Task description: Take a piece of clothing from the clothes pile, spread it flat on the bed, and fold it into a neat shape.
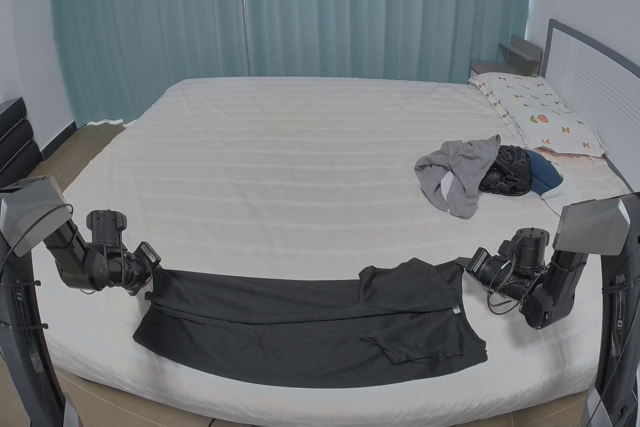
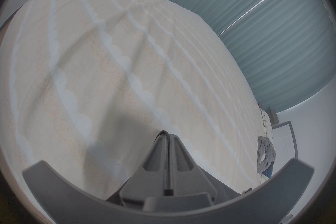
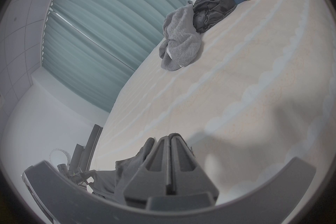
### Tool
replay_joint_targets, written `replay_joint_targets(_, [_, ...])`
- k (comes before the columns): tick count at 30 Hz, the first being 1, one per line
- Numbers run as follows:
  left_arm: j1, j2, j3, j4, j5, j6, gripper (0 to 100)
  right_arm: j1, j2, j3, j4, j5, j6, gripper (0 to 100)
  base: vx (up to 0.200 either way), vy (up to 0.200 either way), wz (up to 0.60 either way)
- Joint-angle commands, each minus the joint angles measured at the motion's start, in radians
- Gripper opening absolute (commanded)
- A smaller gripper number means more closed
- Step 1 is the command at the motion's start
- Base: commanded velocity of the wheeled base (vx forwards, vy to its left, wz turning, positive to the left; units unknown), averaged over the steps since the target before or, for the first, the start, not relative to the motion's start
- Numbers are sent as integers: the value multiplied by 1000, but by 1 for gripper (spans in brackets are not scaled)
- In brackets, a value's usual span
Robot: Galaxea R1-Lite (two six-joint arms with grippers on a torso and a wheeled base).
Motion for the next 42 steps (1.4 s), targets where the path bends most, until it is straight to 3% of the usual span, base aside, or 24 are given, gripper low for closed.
replay_joint_targets(1, [1,-1,2,0,-1,-2,0,2,6,1,-1,-1,-1,0,0,0,0])
replay_joint_targets(2, [1,-1,2,0,1,-2,0,2,7,1,-1,-1,-1,0,0,0,0])
replay_joint_targets(3, [1,-1,2,1,-1,-2,100,2,7,5,-1,1,-2,0,0,0,0])
replay_joint_targets(5, [1,-2,2,0,-1,-2,100,2,12,8,-3,-1,-2,0,0,0,0])
replay_joint_targets(6, [1,-2,2,1,-1,-2,100,2,10,8,-3,1,-1,100,0,0,0])
replay_joint_targets(12, [1,-7,7,3,-3,-11,100,2,-24,36,-12,7,7,100,0,0,0])
replay_joint_targets(25, [42,-148,158,-2,-30,-14,100,11,-136,180,-93,6,38,100,-46,0,0])
replay_joint_targets(34, [38,-195,266,-3,-32,-6,100,11,-246,166,-1,-1,30,100,-133,0,0])
replay_joint_targets(42, [30,-198,333,-8,-44,1,100,29,-333,326,19,-13,62,100,0,0,0])
